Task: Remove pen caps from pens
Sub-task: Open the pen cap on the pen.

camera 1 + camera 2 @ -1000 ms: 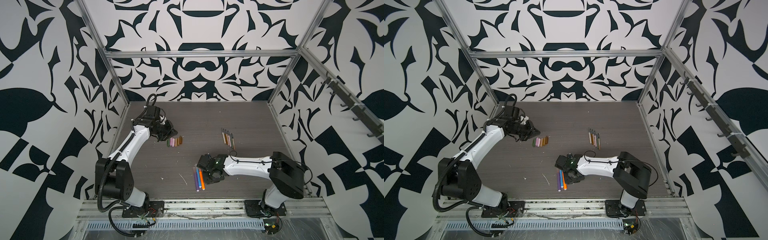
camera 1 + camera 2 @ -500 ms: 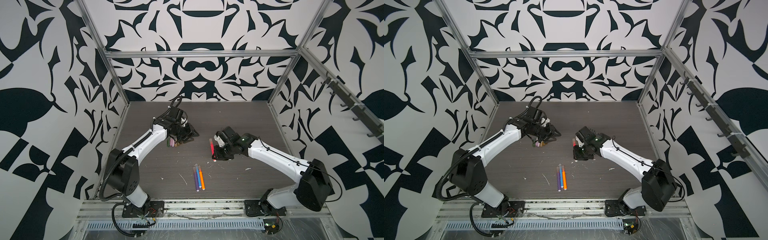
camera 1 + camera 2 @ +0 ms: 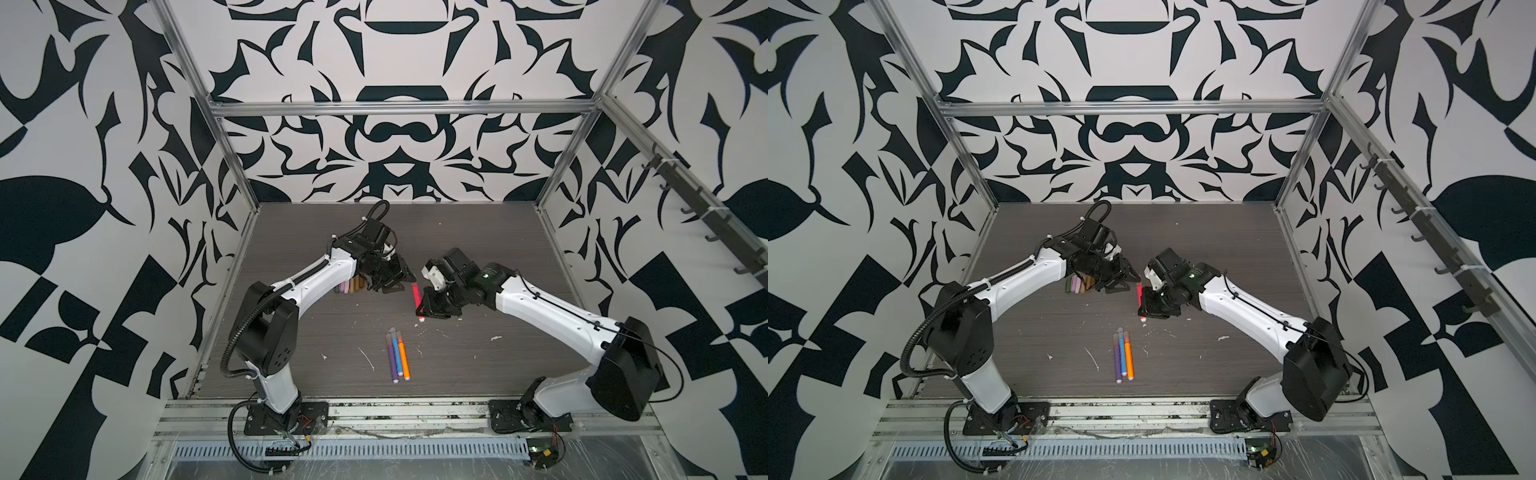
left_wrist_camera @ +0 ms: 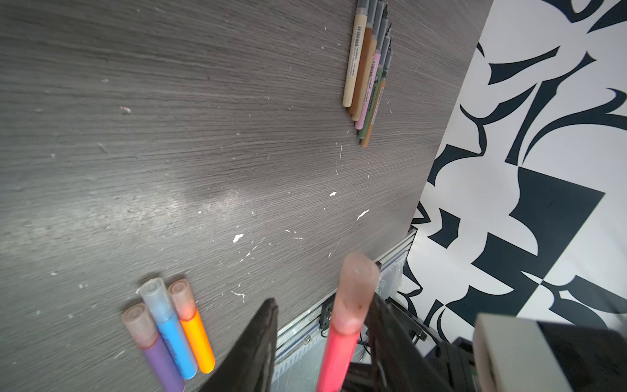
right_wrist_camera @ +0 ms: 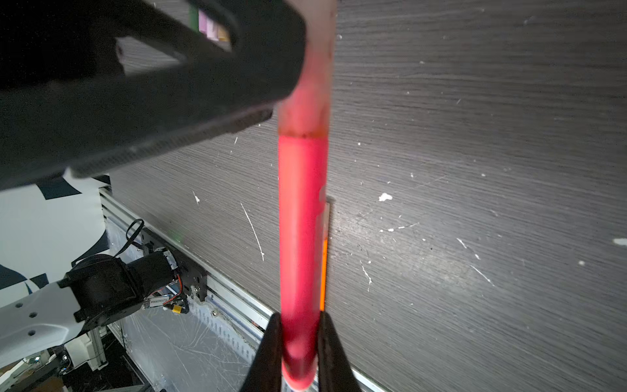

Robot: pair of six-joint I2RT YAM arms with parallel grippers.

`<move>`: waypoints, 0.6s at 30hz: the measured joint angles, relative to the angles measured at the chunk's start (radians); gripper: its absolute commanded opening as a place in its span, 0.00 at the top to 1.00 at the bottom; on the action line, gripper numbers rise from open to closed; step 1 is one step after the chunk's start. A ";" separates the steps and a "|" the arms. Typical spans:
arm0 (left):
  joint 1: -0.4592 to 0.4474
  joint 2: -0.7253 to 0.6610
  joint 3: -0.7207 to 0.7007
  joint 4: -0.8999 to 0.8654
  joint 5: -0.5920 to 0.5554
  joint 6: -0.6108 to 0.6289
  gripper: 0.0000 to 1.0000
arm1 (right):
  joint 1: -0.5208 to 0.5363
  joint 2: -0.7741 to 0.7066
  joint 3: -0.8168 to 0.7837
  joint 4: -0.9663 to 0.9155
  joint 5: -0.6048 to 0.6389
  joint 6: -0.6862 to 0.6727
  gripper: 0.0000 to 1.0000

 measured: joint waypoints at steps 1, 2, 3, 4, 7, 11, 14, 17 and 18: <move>0.000 0.002 0.004 -0.001 0.000 0.000 0.52 | 0.000 0.000 0.000 0.001 -0.004 0.001 1.00; 0.000 0.005 0.009 0.000 0.000 0.000 0.52 | 0.000 0.000 0.000 0.002 -0.008 0.003 1.00; 0.000 0.009 0.018 0.000 0.000 -0.001 0.52 | 0.000 0.000 0.000 0.003 -0.012 0.003 1.00; 0.000 0.014 0.025 0.002 0.000 -0.001 0.52 | 0.000 0.000 0.000 0.005 -0.015 0.004 1.00; 0.000 0.022 0.035 0.005 0.000 -0.001 0.52 | 0.000 0.000 0.000 0.008 -0.027 0.008 1.00; -0.002 0.033 0.037 0.007 0.000 -0.003 0.53 | 0.000 0.000 0.000 0.010 -0.037 0.015 1.00; -0.004 0.041 0.041 0.006 0.000 -0.003 0.54 | 0.000 0.000 0.000 0.014 -0.042 0.018 1.00; -0.008 0.048 0.051 0.006 0.000 -0.003 0.56 | -0.002 0.000 0.002 0.014 -0.046 0.018 1.00; -0.009 0.048 0.055 0.007 0.000 -0.003 0.58 | -0.002 0.000 0.002 0.015 -0.047 0.018 1.00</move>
